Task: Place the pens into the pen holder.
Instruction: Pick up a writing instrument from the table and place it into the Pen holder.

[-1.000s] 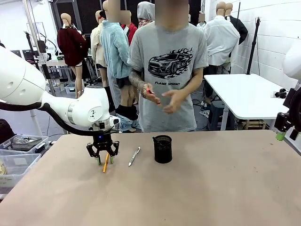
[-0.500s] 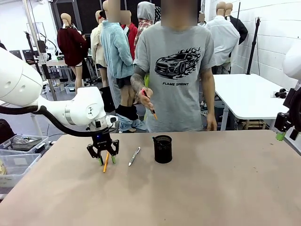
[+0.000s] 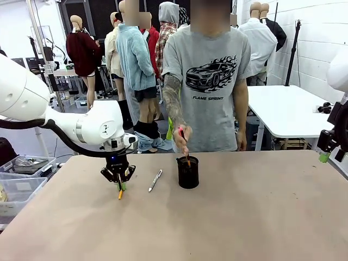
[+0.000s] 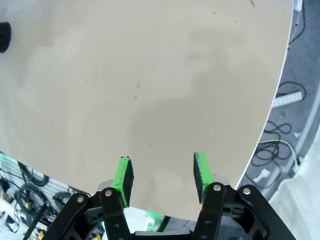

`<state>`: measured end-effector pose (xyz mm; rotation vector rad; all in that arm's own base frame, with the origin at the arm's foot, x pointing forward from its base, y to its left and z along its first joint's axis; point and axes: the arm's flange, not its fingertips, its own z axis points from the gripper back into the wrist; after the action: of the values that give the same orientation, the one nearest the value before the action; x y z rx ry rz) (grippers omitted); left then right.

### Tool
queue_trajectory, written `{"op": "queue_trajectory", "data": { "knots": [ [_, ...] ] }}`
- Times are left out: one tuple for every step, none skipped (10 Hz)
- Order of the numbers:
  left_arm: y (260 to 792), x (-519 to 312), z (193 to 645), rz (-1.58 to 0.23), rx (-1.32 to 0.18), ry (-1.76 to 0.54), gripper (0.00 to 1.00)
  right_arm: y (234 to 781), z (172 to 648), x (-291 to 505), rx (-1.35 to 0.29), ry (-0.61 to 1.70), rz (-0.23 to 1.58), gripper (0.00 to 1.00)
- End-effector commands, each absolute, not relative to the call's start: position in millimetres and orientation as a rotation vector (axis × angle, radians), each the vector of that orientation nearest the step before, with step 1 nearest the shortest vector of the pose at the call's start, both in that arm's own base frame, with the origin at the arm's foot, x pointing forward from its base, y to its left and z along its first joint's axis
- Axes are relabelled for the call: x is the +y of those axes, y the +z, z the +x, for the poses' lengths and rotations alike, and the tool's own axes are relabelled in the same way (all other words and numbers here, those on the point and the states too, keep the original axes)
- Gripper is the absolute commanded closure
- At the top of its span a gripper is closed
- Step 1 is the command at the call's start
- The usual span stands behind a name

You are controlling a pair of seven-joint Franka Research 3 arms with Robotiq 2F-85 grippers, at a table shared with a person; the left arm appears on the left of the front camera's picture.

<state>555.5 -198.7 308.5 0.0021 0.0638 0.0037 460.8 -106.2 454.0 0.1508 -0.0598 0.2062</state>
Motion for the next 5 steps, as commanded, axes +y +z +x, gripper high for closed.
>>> {"op": "queue_trajectory", "data": {
  "knots": [
    [290.7,-200.6,554.8,0.09,0.067,0.02,1.0,454.4,462.0,-106.3,-0.062,0.206,0.143,0.38],
    [293.3,-200.7,552.1,0.081,0.073,-0.007,1.0,454.4,462.0,-106.3,-0.062,0.206,0.143,0.38],
    [305.2,-196.3,547.1,0.019,0.061,-0.089,1.0,454.4,462.0,-106.3,-0.062,0.206,0.143,0.38],
    [322.8,-187.9,542.0,-0.077,0.053,-0.155,1.0,454.4,462.0,-106.3,-0.062,0.206,0.143,0.38],
    [342.1,-176.1,536.8,-0.136,0.011,-0.196,1.0,454.4,462.0,-106.3,-0.062,0.206,0.143,0.38]
  ]
}}
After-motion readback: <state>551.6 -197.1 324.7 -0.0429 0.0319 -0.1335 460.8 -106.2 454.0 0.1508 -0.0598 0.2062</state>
